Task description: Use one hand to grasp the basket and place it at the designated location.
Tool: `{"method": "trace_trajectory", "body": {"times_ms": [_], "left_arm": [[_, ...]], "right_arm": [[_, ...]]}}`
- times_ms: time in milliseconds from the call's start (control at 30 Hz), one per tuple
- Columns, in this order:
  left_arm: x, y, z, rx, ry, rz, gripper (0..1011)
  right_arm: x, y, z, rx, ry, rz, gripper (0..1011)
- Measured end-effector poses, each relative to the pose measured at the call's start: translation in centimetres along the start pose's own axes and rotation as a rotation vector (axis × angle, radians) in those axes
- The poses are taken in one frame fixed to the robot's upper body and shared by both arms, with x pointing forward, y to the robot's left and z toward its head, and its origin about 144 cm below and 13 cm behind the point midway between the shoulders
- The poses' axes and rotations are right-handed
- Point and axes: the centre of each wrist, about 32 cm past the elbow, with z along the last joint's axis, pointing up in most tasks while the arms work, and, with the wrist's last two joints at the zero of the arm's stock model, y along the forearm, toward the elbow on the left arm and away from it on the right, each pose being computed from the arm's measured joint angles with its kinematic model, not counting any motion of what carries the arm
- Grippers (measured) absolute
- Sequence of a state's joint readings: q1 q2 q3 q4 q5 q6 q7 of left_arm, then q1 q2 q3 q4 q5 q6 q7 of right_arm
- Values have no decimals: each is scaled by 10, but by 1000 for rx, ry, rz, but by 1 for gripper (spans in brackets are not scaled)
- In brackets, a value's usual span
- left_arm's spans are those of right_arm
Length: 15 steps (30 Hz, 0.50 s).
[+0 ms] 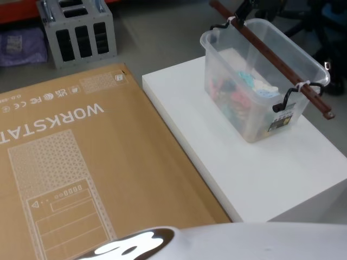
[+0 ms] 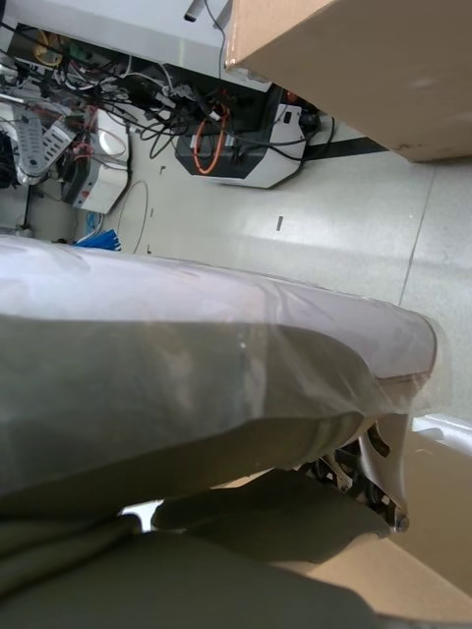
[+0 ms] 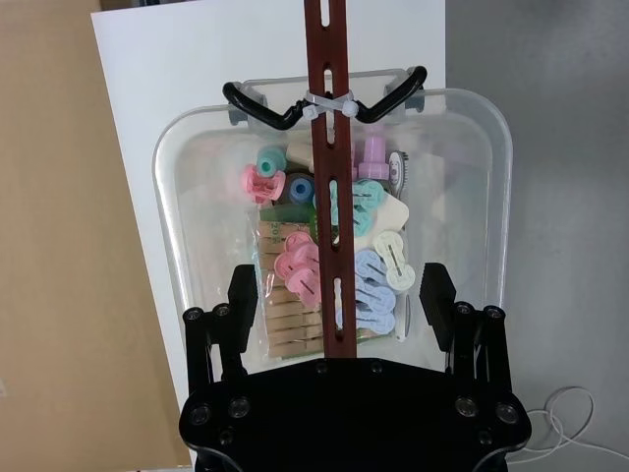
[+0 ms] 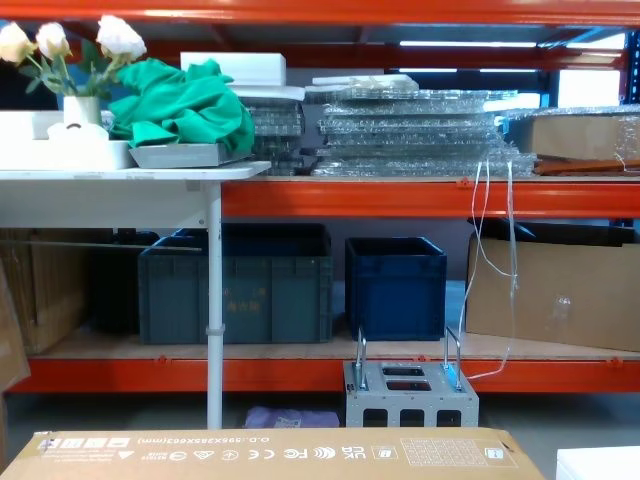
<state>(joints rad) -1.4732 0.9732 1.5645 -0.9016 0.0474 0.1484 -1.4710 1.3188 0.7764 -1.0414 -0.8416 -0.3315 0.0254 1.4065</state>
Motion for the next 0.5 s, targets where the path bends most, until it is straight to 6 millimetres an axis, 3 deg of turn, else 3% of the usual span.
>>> {"method": "trace_trajectory", "body": {"times_ms": [500], "left_arm": [[0, 0, 0, 0, 0, 0, 0]], "right_arm": [[0, 0, 0, 0, 0, 0, 1000]]}}
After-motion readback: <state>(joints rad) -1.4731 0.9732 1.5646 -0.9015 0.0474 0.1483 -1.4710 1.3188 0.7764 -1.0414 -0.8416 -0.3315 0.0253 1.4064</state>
